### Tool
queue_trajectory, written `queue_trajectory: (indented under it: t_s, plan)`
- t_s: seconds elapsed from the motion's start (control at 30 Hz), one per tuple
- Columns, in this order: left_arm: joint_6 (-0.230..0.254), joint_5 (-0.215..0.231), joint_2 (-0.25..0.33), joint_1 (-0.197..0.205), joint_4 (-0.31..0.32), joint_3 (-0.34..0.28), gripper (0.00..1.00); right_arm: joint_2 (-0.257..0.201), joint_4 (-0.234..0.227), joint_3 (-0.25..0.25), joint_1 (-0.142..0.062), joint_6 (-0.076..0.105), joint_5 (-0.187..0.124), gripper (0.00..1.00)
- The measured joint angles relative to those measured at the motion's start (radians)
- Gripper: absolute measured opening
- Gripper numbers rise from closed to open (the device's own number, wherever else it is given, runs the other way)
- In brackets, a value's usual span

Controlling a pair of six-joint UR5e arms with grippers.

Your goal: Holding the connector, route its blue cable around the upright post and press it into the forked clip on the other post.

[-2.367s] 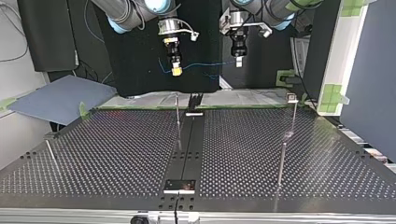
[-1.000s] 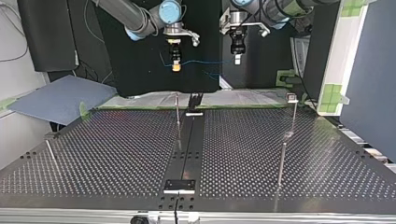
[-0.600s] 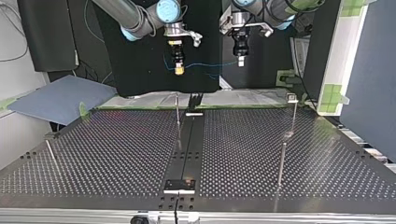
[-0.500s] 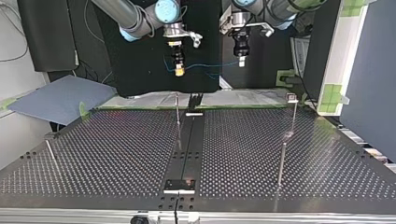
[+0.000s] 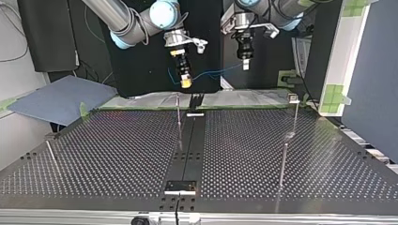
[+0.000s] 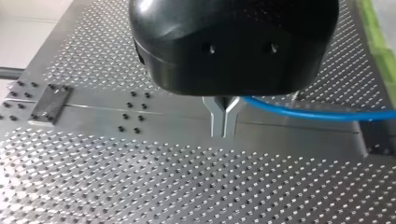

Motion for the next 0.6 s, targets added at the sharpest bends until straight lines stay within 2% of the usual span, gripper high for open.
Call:
queue_trajectory:
  t_s: [0.23,0.6]
  plan:
    - [-0.002,-0.037,0.059,0.004,-0.059,0.033,0.02,-0.055,0.051,-0.052,-0.002,-0.003,-0.033,0.0]
    - [-0.035,-0.105,0.151,0.015,-0.151,0.116,0.02,-0.147,0.142,-0.144,-0.005,-0.001,-0.091,0.0]
